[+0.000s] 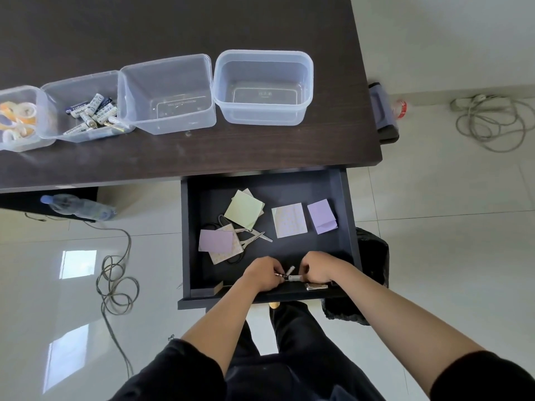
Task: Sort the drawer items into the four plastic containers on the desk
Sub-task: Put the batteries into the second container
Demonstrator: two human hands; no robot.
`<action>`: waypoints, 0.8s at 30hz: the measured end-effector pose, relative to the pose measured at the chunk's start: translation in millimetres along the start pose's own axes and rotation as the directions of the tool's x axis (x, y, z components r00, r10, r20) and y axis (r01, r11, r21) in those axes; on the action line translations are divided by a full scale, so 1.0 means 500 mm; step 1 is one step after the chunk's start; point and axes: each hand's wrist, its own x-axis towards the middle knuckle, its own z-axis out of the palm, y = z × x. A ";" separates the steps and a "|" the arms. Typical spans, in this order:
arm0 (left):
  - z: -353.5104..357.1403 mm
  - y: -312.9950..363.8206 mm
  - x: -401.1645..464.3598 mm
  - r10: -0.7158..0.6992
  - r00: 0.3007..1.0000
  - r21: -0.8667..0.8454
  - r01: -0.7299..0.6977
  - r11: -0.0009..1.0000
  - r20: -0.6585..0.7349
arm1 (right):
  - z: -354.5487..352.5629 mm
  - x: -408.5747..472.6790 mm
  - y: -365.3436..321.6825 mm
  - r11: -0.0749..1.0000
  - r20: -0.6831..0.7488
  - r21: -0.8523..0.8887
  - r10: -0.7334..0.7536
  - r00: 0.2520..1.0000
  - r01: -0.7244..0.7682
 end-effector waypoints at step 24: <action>-0.049 -0.075 -0.032 -0.002 0.993 -0.302 0.038 0.953 0.117 | -0.013 0.007 -0.065 0.942 0.057 -0.223 -0.243 0.968 0.250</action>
